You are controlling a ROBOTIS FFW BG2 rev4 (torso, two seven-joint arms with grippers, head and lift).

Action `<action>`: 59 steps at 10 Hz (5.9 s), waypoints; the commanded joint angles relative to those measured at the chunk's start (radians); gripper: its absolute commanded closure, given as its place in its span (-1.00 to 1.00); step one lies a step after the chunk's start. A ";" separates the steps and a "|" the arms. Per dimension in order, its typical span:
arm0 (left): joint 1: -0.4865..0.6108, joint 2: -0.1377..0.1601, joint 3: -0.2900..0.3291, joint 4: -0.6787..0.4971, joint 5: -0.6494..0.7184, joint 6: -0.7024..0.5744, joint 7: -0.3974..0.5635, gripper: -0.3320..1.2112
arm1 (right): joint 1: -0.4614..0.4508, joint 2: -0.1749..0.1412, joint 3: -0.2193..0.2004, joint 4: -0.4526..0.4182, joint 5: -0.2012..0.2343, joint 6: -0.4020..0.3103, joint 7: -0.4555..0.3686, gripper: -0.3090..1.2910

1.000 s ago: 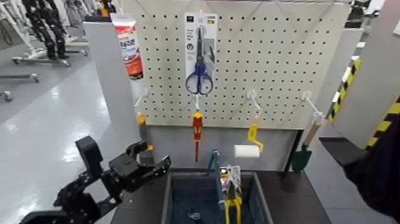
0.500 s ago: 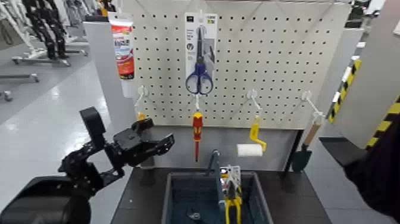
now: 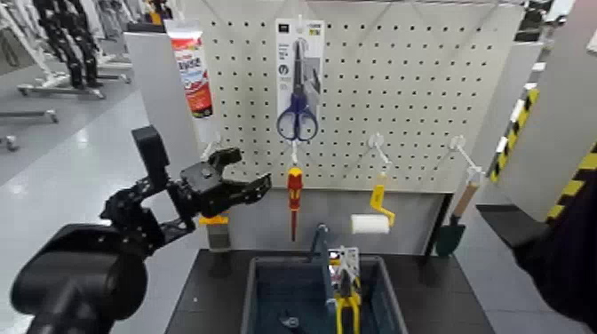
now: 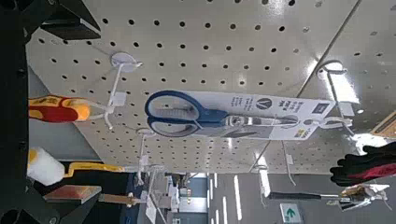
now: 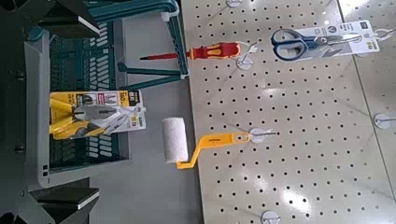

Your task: Put the blue scissors into the crate.

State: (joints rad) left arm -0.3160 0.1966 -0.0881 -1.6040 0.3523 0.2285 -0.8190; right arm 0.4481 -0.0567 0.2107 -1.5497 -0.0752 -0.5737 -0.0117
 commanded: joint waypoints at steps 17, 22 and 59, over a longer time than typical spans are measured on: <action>-0.390 -0.009 -0.185 0.265 0.010 -0.163 -0.065 0.89 | -0.011 0.003 0.007 0.005 0.000 0.002 0.021 -0.48; -0.391 -0.009 -0.176 0.256 0.005 -0.170 -0.063 0.89 | -0.009 0.003 0.004 0.005 -0.002 0.002 0.021 -0.48; 0.094 0.007 -0.130 0.177 0.103 0.152 -0.088 0.89 | -0.009 0.008 0.002 0.022 -0.002 -0.026 0.012 -0.48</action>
State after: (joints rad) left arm -0.2223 0.2040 -0.2159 -1.4328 0.4567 0.3805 -0.9066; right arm 0.4388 -0.0491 0.2126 -1.5279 -0.0762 -0.5998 0.0000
